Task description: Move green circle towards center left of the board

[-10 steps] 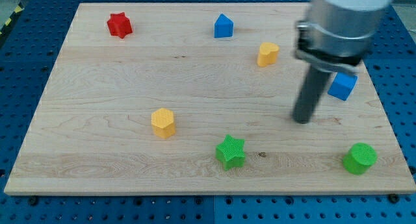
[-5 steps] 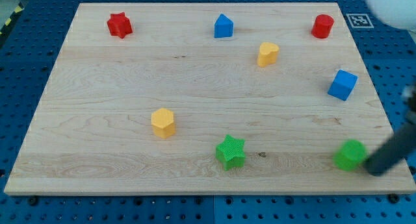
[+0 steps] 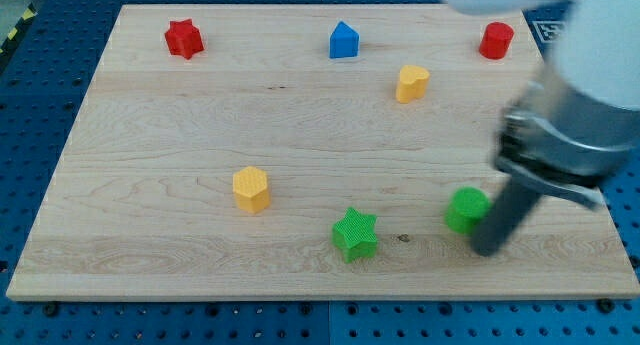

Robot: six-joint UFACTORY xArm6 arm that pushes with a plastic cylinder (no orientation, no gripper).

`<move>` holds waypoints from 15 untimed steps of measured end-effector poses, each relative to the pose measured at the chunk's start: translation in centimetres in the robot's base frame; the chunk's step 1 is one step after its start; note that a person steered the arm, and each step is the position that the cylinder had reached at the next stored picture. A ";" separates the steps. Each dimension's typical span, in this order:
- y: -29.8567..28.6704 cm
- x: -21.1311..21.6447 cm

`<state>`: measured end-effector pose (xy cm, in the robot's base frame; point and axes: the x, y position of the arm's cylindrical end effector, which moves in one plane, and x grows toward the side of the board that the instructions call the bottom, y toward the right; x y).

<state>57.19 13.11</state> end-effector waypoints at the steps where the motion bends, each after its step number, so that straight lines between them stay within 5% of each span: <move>1: -6.6 -4.6; 5: 0.5 -1.0; 8: -7.5 -7.8; 10: 0.9 -3.0; 11: 5.0 -4.7; 14: -11.3 -12.0; 15: -8.3 -11.9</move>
<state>45.25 4.83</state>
